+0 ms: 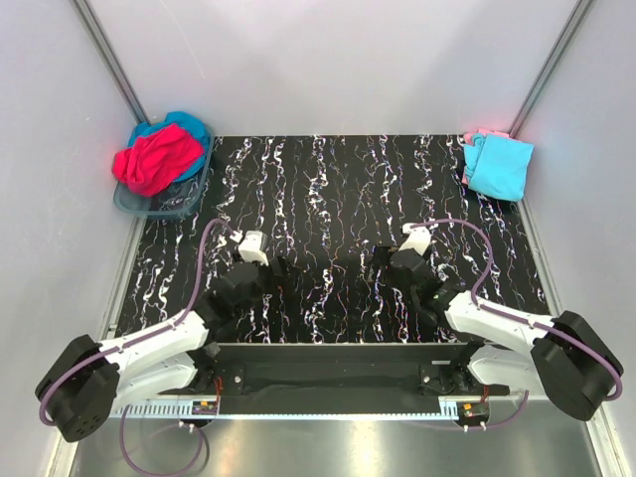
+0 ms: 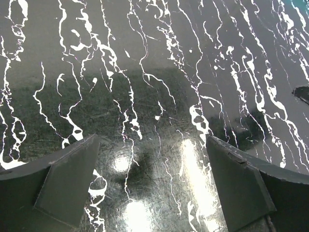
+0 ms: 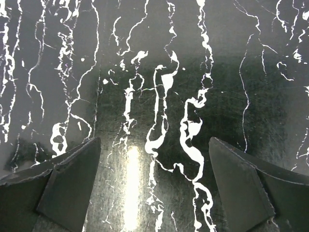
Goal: Fold and stack the t-shirts
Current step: Grab the tshirt from the pile
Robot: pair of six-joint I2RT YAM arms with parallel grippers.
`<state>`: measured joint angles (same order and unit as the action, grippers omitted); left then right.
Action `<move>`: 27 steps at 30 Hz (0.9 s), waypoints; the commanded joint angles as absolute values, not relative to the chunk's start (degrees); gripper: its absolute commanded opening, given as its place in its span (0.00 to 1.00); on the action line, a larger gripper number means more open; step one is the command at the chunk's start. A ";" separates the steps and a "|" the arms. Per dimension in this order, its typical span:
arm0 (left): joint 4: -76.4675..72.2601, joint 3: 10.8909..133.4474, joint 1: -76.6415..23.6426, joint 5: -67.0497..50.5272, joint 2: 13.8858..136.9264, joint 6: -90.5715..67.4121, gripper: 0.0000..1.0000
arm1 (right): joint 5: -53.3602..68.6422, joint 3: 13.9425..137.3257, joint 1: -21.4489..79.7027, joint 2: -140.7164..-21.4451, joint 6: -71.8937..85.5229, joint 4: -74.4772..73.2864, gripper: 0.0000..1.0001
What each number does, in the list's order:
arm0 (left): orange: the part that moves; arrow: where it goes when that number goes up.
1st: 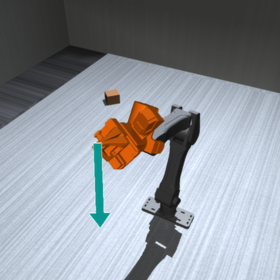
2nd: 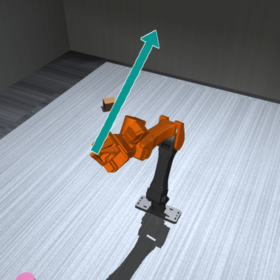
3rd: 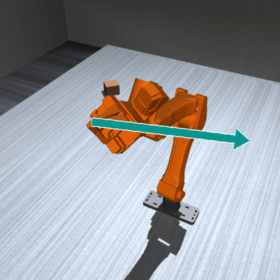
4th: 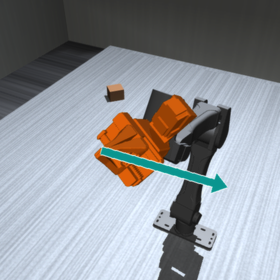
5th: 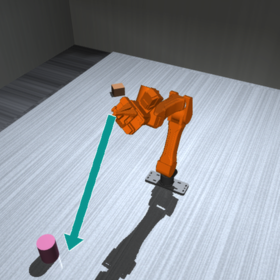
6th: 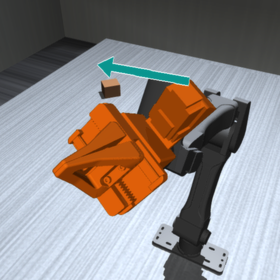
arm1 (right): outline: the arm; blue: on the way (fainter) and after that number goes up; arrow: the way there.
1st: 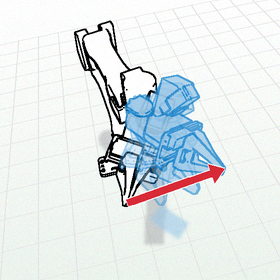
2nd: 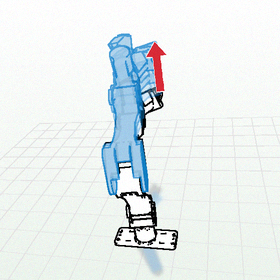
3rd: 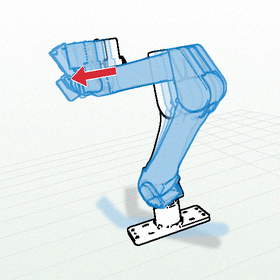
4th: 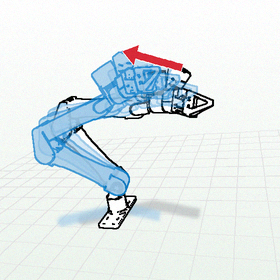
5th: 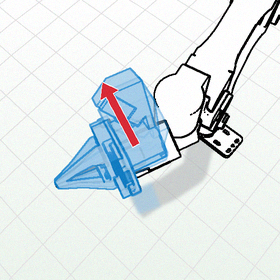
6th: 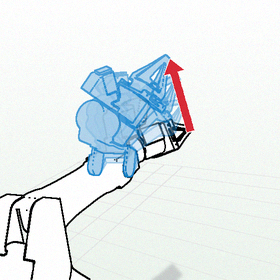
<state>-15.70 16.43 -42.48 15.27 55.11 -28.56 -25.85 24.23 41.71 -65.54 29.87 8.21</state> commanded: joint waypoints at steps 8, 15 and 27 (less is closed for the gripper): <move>-17.23 17.49 -42.45 18.55 50.63 -28.48 0.99 | -27.34 27.78 42.28 -64.78 32.52 9.05 1.00; -17.84 17.58 -42.36 17.32 51.59 -28.83 0.99 | -26.19 26.63 42.28 -63.98 32.61 10.81 1.00; -18.81 18.11 -42.36 15.29 53.97 -29.53 0.99 | -24.61 28.04 42.28 -68.11 33.66 11.43 1.00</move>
